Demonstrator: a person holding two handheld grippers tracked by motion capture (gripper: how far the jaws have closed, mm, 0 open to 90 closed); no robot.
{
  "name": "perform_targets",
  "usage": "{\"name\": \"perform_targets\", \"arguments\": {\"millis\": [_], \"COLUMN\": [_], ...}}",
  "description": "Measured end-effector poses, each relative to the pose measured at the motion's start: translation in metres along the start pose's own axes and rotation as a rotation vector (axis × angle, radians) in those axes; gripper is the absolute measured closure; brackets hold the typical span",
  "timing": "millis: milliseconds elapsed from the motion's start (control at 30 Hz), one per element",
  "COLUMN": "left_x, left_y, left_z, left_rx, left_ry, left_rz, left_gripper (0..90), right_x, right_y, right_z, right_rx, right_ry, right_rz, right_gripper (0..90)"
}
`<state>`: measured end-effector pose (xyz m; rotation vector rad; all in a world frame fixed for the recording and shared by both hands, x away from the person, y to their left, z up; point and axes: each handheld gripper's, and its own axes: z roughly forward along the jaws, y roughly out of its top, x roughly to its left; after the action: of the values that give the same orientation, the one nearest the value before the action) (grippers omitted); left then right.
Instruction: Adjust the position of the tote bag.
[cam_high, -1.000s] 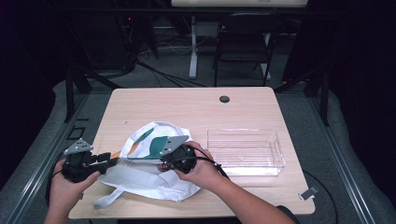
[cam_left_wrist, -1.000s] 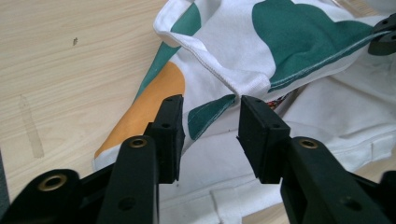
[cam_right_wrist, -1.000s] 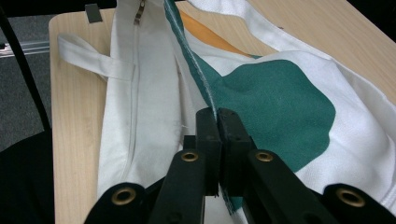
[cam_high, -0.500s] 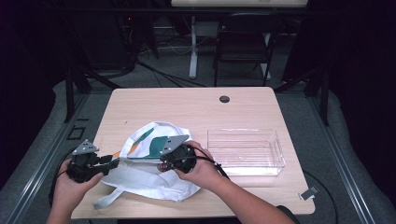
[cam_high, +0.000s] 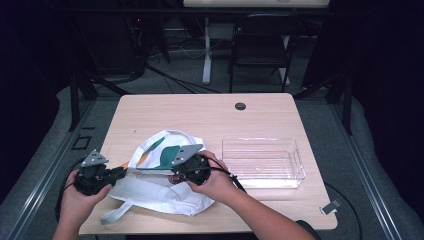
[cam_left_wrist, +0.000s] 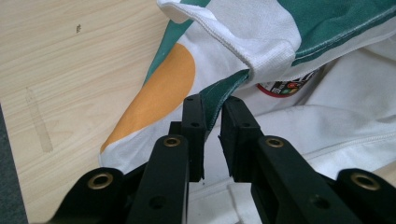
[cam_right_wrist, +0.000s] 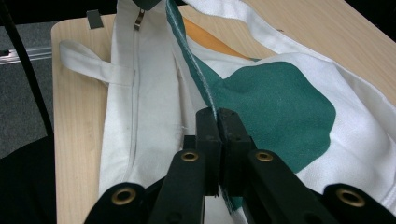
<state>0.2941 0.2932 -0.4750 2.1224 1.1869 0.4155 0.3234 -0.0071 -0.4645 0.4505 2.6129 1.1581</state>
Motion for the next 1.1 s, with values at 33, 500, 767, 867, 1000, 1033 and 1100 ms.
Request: {"name": "perform_targets", "arguments": {"millis": [33, 500, 767, 867, 1000, 1033, 1100], "left_x": [0.000, 0.000, 0.001, 0.000, 0.000, -0.001, -0.001], "left_y": [0.000, 0.007, 0.010, 0.012, 0.014, 0.015, 0.016], "left_z": [0.000, -0.006, -0.008, -0.009, -0.009, -0.008, -0.008], "left_rx": [0.000, -0.043, -0.070, -0.077, -0.077, -0.080, -0.080], "left_ry": [0.000, 0.001, -0.006, 0.003, -0.003, -0.002, -0.001], "left_rz": [0.000, -0.023, -0.044, -0.043, -0.046, -0.047, -0.046], "left_gripper": [82.2, 88.3, 88.5, 88.5, 88.5, 88.5, 88.6], "right_x": [0.000, -0.004, -0.007, -0.009, -0.013, -0.014, -0.017], "right_y": [0.000, 0.005, 0.011, 0.014, 0.015, 0.014, 0.014], "right_z": [0.000, -0.004, -0.007, -0.009, -0.010, -0.010, -0.009], "right_rx": [0.000, -0.017, -0.025, -0.024, -0.028, -0.027, -0.034], "right_ry": [0.000, -0.010, -0.028, -0.038, -0.047, -0.047, -0.044], "right_rz": [0.000, 0.001, -0.009, -0.016, -0.014, -0.011, -0.006], "right_gripper": [88.4, 88.4, 88.4, 88.4, 88.4, 88.4, 88.4]}}
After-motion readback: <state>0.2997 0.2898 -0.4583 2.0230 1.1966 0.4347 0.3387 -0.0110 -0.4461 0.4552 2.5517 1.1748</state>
